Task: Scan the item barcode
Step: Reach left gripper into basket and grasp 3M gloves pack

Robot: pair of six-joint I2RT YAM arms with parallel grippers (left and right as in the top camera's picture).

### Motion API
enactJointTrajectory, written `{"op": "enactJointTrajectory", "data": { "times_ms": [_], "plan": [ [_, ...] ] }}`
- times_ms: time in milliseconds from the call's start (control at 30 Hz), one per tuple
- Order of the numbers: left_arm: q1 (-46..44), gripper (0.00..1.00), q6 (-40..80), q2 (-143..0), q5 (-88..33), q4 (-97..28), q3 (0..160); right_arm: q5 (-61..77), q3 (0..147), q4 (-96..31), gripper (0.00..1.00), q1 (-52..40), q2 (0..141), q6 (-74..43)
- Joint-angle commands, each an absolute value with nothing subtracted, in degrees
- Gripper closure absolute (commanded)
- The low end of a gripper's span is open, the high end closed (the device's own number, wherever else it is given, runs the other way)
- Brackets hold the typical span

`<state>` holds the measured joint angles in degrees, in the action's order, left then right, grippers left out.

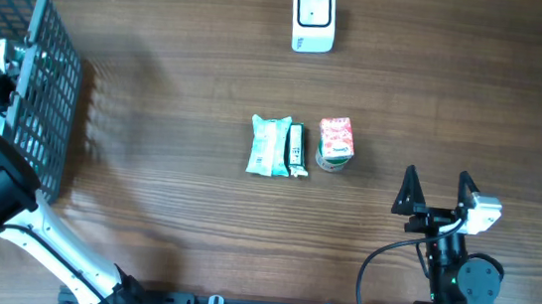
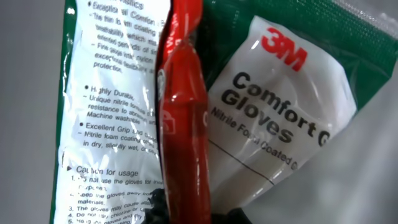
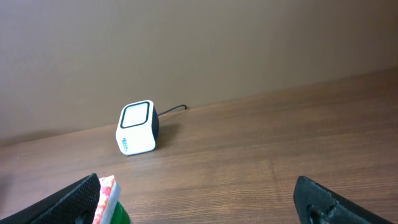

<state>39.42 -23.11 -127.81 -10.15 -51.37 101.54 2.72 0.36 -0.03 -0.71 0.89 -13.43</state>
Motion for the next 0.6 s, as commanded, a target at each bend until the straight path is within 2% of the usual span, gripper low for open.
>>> {"op": "enactJointTrajectory", "data": {
  "times_ms": [0,267,433,567],
  "plan": [
    [38.8,0.96,-12.0,-126.7,-15.9,-54.1,103.4,2.6,0.3,0.1,0.0,-1.1,0.4,-13.7],
    [39.4,0.96,1.9,-106.6,-15.6,-53.6,114.6,2.6,0.3,0.1,0.0,-1.1,0.4,-13.6],
    [39.2,0.96,11.3,-94.1,-15.6,-51.7,115.3,2.6,0.3,0.1,0.0,-1.1,0.4,-13.6],
    [36.6,0.96,14.7,-86.5,-15.7,-55.7,115.3,2.6,0.3,0.1,0.0,-1.1,0.4,-13.6]
  ]
}}
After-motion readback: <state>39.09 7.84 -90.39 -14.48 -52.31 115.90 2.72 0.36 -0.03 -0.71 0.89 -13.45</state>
